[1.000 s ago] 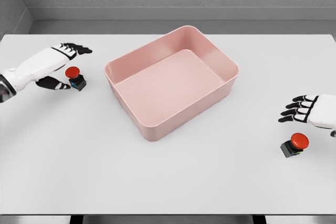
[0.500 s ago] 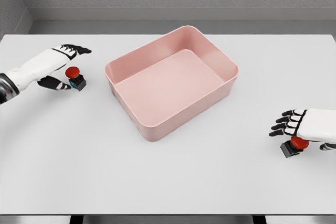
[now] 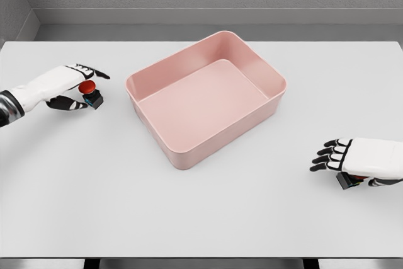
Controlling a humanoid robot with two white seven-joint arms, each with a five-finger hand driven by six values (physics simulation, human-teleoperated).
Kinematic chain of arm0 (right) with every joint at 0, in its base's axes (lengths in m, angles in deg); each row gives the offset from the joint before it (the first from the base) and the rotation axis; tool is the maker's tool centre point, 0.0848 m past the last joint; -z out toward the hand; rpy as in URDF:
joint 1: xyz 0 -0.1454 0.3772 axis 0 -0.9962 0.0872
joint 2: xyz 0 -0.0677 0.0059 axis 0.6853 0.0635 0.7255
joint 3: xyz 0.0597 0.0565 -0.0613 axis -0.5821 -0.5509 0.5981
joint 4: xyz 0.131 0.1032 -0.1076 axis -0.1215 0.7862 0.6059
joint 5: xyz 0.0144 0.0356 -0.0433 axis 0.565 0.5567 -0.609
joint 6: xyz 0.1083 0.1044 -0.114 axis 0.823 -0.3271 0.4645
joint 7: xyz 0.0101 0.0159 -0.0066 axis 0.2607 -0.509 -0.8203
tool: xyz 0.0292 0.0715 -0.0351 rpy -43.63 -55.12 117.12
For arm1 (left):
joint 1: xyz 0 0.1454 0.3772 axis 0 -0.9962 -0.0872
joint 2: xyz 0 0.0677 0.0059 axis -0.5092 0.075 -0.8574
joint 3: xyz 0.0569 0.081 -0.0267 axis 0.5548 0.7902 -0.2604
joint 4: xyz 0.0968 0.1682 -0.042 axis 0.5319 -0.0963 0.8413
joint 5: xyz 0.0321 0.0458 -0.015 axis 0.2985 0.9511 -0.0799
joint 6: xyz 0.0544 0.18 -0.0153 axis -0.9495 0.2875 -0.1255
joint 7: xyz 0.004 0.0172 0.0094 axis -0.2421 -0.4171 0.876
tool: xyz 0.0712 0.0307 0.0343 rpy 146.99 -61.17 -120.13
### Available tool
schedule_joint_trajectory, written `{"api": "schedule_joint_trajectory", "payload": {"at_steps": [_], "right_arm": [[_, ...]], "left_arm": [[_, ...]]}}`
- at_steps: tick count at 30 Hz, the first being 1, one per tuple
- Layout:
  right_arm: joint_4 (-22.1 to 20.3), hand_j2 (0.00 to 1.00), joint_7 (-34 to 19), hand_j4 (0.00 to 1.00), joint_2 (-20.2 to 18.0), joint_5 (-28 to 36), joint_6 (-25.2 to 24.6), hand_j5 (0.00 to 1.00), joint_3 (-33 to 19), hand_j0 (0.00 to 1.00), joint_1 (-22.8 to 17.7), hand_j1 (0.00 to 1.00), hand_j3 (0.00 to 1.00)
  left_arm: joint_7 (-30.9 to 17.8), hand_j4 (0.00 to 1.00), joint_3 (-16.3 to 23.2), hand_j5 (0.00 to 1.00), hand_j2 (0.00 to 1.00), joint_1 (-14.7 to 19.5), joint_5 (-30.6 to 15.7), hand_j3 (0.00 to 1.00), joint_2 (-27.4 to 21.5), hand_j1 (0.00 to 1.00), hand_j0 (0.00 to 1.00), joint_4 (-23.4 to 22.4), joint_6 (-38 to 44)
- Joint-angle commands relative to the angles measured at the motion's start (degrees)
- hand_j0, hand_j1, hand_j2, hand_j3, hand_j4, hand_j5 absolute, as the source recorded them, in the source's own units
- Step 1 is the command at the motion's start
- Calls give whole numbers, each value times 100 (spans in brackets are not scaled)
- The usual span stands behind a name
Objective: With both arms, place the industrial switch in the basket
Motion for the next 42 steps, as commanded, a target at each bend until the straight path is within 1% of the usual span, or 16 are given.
{"api": "schedule_joint_trajectory", "payload": {"at_steps": [1, 5, 6, 8, 9, 11, 12, 14, 18, 19, 21, 25, 26, 32, 40, 42], "right_arm": [[10, 100, 1, 100, 0, -88, -5, 100, -8, 100, 0, 100, 100], [19, 100, -8, 100, 0, -106, -5, 100, -8, 100, -9, 100, 100], [19, 96, -17, 96, -9, -176, -5, 96, -8, 96, -9, 96, 96], [19, 85, -96, 85, -9, -167, -5, 85, -17, 85, -9, 85, 85], [19, 82, -104, 82, -9, -167, -5, 82, -17, 82, -9, 82, 82], [19, 75, -140, 75, -9, -176, -5, 75, -17, 75, -9, 75, 75], [19, 72, -140, 72, -9, -176, -5, 72, -17, 72, -9, 72, 72], [1, 72, -140, 72, 0, -167, -5, 72, -17, 72, -9, 72, 72], [-8, 71, -140, 71, -9, -159, -5, 71, -17, 71, -9, 71, 71], [-8, 68, -148, 68, -9, -159, -5, 68, -17, 68, -9, 68, 68], [-8, 68, -227, 68, -18, -159, -5, 68, -34, 68, -9, 68, 68], [-8, 60, -245, 60, -18, -159, -5, 60, -52, 60, -9, 60, 60], [-8, 60, -245, 60, -18, -159, -5, 60, -52, 60, -9, 60, 60], [-8, 54, -245, 54, -18, -150, -5, 54, -157, 54, -9, 54, 54], [-8, 52, -236, 52, -18, -124, -5, 52, -377, 52, -9, 52, 52], [-8, 52, -236, 52, 0, -106, -5, 52, -535, 52, -9, 52, 52]], "left_arm": [[-40, 74, -8, 74, 74, 0, -55, 74, -13, 74, 74, -2, 6], [-49, 65, -17, 65, 65, 0, -64, 65, -13, 65, 65, 15, 6], [-49, 63, -17, 63, 63, 0, -73, 63, -13, 63, 63, 24, 6], [-75, 57, -17, 57, 57, 0, -73, 57, -13, 57, 57, 41, 6], [-75, 52, -17, 52, 52, 0, -73, 52, -13, 52, 52, 42, 6], [-84, 46, -26, 46, 46, 0, -73, 46, -13, 46, 46, 42, 6], [-93, 45, -26, 45, 45, 0, -73, 45, -13, 45, 45, 42, 6], [-93, 43, -26, 43, 43, 0, -82, 43, -13, 43, 43, 50, 6], [-84, 43, -26, 43, 43, 9, -90, 43, -13, 43, 43, 68, 6], [-84, 43, -26, 43, 43, 9, -99, 43, -13, 43, 43, 77, 6], [-84, 43, -35, 43, 43, 9, -99, 43, -13, 43, 43, 147, 6], [-84, 44, -61, 44, 44, 26, -108, 44, -40, 44, 44, 296, 6], [-84, 44, -61, 44, 44, 26, -117, 44, -48, 44, 44, 323, 6], [-75, 44, -79, 44, 44, 26, -328, 44, -92, 44, 44, 551, 6], [-75, 45, -123, 45, 45, 97, -583, 45, -277, 45, 45, 587, 6], [-75, 45, -123, 45, 45, 105, -627, 45, -321, 45, 45, 657, 6]]}}
